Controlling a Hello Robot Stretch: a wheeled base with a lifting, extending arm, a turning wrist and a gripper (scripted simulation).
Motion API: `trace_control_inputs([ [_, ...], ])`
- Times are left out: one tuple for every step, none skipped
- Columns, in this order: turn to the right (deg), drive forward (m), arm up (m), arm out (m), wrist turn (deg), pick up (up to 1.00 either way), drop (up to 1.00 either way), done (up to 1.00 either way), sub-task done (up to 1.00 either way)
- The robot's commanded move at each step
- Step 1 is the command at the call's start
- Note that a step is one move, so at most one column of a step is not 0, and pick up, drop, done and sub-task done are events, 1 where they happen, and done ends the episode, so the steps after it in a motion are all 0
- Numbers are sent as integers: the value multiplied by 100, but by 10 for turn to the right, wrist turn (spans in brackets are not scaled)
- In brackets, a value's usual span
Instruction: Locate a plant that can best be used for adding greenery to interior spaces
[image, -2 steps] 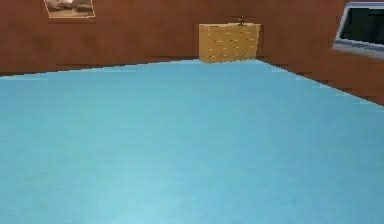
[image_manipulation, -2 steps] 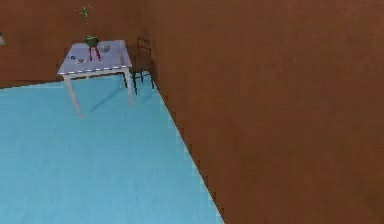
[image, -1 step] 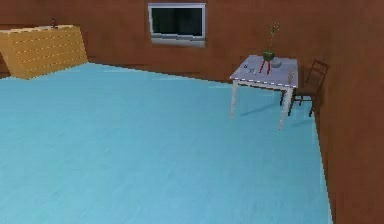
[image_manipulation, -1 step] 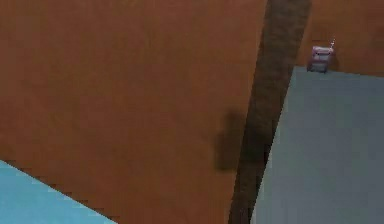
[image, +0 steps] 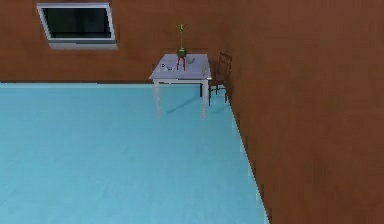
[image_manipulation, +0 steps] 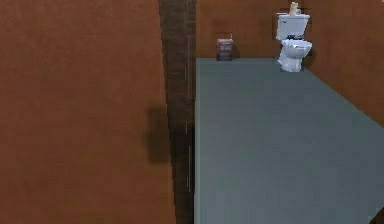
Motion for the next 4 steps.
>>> trace_control_inputs([
  [30,0,0,0,0,0,0,0,0],
  [0,100,0,0,0,0,0,0,0],
  [0,90,0,0,0,0,0,0,0],
  [-180,0,0,0,0,0,0,0,0],
])
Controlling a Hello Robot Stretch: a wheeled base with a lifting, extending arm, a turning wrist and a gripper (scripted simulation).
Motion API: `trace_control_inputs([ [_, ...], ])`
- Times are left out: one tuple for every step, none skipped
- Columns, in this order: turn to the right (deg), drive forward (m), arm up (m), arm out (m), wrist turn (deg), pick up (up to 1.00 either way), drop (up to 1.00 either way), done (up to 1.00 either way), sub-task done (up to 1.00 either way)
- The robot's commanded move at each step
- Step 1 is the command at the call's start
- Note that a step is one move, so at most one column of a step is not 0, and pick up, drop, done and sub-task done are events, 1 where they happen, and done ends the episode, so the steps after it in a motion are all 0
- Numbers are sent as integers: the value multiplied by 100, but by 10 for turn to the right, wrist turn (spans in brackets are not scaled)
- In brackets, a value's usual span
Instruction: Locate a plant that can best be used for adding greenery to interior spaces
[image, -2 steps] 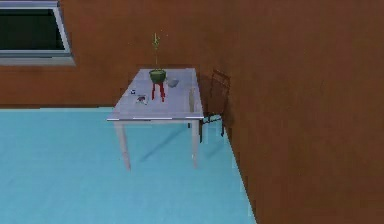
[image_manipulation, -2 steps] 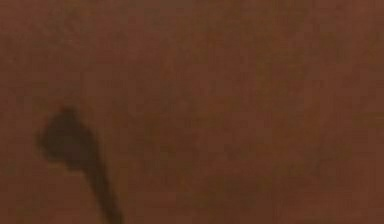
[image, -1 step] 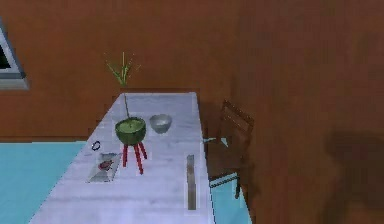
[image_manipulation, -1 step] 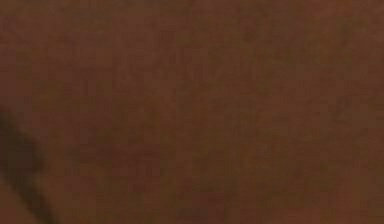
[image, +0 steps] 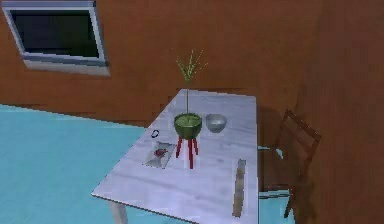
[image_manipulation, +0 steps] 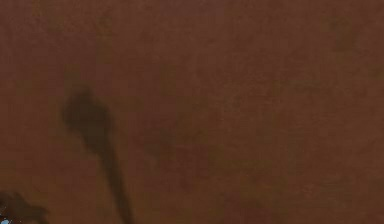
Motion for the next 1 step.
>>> trace_control_inputs([
  [0,0,0,0,0,0,0,100,0],
])
